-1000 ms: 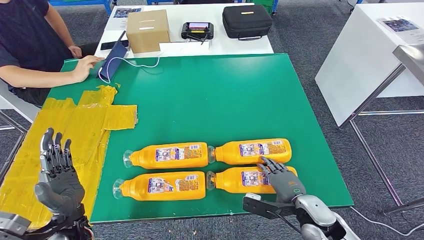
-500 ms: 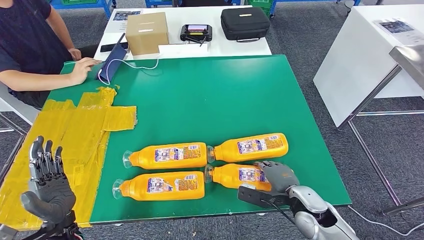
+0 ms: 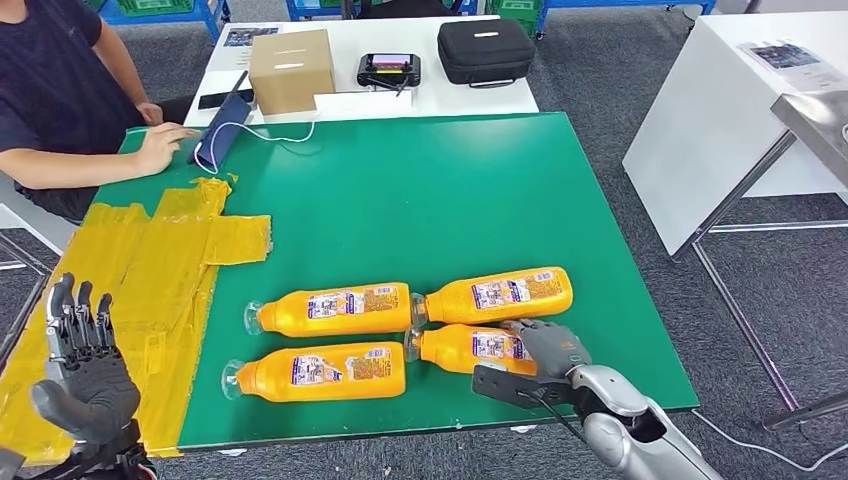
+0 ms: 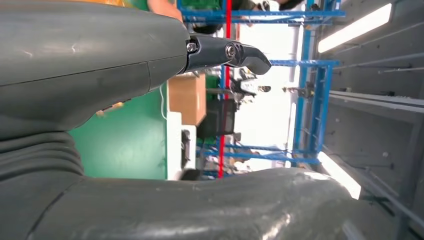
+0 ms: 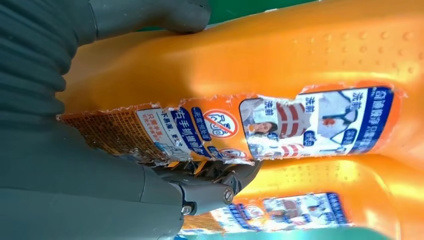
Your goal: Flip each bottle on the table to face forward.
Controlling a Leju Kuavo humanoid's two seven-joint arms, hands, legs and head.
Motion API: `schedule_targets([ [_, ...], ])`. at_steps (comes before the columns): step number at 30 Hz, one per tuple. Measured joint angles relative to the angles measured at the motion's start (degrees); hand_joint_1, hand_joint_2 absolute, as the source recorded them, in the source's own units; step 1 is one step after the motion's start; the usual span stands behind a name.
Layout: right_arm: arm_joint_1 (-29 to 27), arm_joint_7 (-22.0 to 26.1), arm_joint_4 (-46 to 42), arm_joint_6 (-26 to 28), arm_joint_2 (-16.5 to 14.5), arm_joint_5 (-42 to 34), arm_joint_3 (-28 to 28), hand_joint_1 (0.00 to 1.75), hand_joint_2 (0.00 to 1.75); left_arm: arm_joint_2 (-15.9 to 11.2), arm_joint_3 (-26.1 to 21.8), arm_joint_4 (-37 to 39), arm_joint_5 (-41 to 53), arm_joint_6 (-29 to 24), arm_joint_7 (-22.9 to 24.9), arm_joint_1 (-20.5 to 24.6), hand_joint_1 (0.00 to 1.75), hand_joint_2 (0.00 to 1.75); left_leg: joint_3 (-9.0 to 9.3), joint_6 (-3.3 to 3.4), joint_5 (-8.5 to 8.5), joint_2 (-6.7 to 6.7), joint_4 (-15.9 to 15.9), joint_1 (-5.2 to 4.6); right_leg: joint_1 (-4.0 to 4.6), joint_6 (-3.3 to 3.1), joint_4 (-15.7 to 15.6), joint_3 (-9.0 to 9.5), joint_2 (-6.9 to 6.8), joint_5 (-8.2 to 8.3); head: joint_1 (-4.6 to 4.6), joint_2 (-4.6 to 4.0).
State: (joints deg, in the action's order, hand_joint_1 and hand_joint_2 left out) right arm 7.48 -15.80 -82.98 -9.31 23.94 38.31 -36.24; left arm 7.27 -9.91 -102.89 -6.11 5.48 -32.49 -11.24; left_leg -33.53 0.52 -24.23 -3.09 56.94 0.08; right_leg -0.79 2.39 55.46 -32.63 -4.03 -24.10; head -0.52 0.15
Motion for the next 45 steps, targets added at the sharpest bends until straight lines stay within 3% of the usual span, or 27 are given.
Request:
schedule_targets([
  [5,-6.45,0.94,-6.02,3.51,3.2,-1.24,2.8,1.75,1.75,0.42,3.45,-0.11,1.26,-3.63,0.54,0.16,0.0,0.0,-0.25,0.1,0.07,0.48,0.02,-0.03,-0.03,0.14,0.0,0.63,-0.39,0.0,-0.01,0.0],
  [11,-10.22,3.03,-9.3,8.32,3.14,-0.74,4.83,1.75,1.75,0.45,5.02,-0.17,1.0,-4.67,0.19,0.0,0.0,0.0,-0.42,0.14,0.0,0.48,0.03,-0.08,-0.07,0.18,-0.02,0.55,-0.4,-0.05,-0.02,0.0],
  [15,-14.26,9.12,-13.96,16.03,-1.61,-3.94,7.84,1.75,1.75,0.83,5.04,-1.15,1.01,-5.43,-1.09,-1.61,0.0,0.0,-0.68,0.12,0.0,0.4,0.01,-0.07,-0.01,0.18,-0.01,0.28,-0.33,-0.05,0.01,0.0],
  [23,-18.68,27.82,-24.47,29.08,-14.0,-17.89,12.7,1.75,1.75,1.87,5.2,-2.93,0.34,-5.35,-2.01,-4.01,0.0,0.0,-0.78,0.09,0.01,0.39,0.0,-0.01,0.01,0.1,0.0,0.14,-0.33,-0.16,-0.02,0.0],
  [30,-18.79,29.25,-25.2,30.05,-15.05,-18.98,12.95,1.75,1.75,1.89,5.35,-2.99,0.66,-5.71,-1.66,-4.06,0.0,0.0,-0.78,0.09,0.01,0.39,-0.01,-0.01,0.0,0.1,0.0,0.13,-0.33,-0.16,-0.02,0.0],
  [33,-18.54,31.57,-26.36,31.31,-18.54,-21.28,13.69,1.75,1.75,1.62,7.14,-3.17,1.2,-6.47,-0.51,-4.24,0.0,0.0,-0.78,0.1,0.01,0.39,0.0,-0.05,-0.02,0.11,0.0,0.14,-0.33,-0.14,-0.01,0.0],
  [37,-17.23,32.86,-26.58,30.85,-23.17,-23.86,14.31,1.75,1.75,0.81,10.4,-4.01,0.97,-6.27,-0.12,-4.39,0.0,1.75,-0.81,0.1,0.01,0.38,0.0,-0.07,-0.02,0.11,0.0,0.12,-0.33,-0.13,-0.01,0.0],
  [45,-7.78,31.54,-18.98,27.3,-26.22,-29.2,13.25,1.75,1.75,-1.27,15.44,-2.72,1.0,-2.19,3.73,-0.88,0.0,1.75,-0.83,0.06,0.11,0.37,0.0,-0.06,-0.01,0.07,0.02,0.09,-0.32,-0.04,-0.01,0.0],
])
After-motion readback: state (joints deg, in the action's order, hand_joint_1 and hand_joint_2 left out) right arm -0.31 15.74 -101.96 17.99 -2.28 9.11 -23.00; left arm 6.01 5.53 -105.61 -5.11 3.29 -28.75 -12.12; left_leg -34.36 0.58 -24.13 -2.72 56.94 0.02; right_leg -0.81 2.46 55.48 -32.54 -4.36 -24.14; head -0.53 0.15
